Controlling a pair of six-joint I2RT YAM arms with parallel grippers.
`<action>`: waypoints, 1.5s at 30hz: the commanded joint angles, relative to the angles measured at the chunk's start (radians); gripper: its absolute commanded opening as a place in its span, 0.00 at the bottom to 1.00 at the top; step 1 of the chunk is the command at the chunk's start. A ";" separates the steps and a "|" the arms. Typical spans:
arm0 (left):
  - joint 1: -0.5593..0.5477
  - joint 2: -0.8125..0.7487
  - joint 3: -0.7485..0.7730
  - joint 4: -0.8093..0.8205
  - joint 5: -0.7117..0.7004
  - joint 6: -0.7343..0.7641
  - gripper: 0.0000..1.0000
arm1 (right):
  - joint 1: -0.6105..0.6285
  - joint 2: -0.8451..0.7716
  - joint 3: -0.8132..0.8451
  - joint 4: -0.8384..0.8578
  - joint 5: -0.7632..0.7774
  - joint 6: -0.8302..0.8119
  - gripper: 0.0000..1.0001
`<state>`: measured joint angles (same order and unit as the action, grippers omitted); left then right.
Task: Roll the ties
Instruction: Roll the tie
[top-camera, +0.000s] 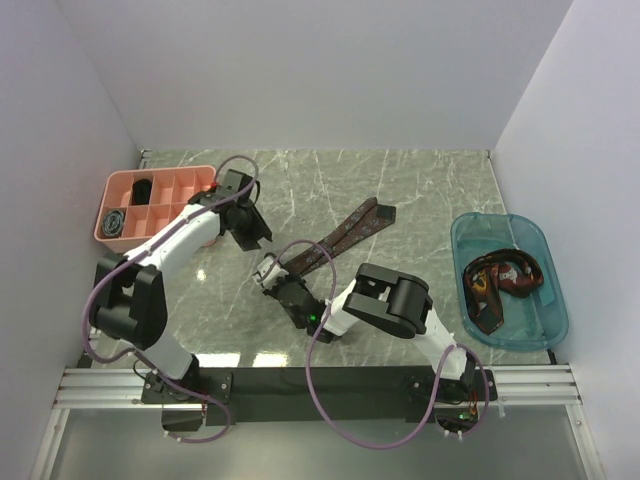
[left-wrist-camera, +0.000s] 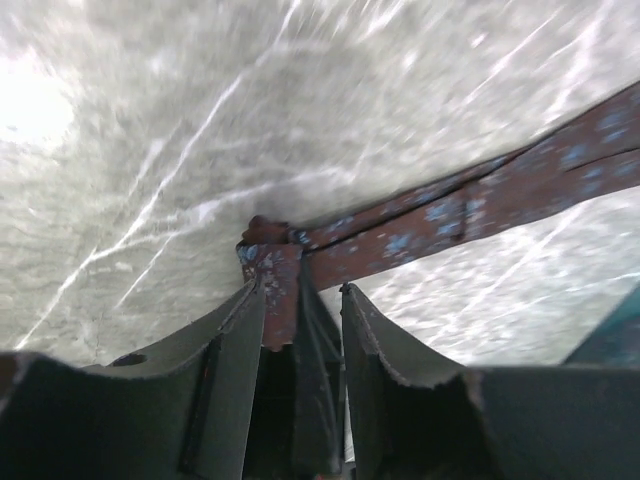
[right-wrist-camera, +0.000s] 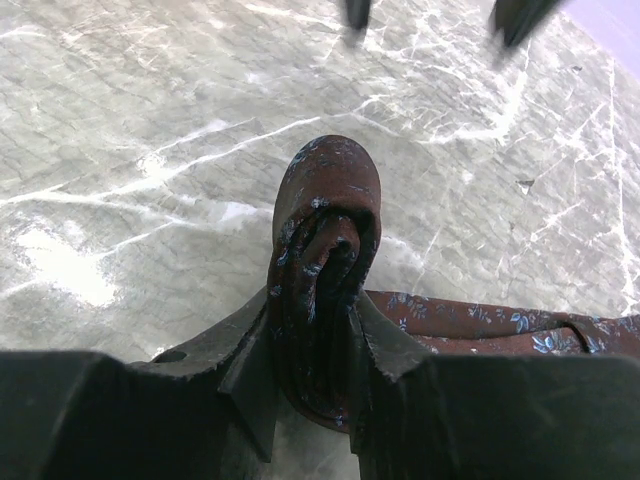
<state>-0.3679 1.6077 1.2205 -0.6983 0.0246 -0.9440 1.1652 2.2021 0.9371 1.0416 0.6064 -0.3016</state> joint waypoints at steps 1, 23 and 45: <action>0.027 -0.060 0.051 0.026 -0.022 -0.001 0.43 | 0.007 0.031 -0.017 -0.152 0.004 0.058 0.01; -0.068 -0.261 -0.401 0.453 -0.022 -0.240 0.62 | -0.237 -0.274 -0.358 -0.246 -0.368 1.141 0.00; -0.316 -0.144 -0.486 0.623 -0.086 -0.443 0.62 | -0.285 -0.249 -0.574 -0.009 -0.494 1.520 0.00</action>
<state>-0.6651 1.4509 0.7517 -0.1207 -0.0345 -1.3346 0.8825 1.9209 0.4026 1.1904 0.1093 1.2163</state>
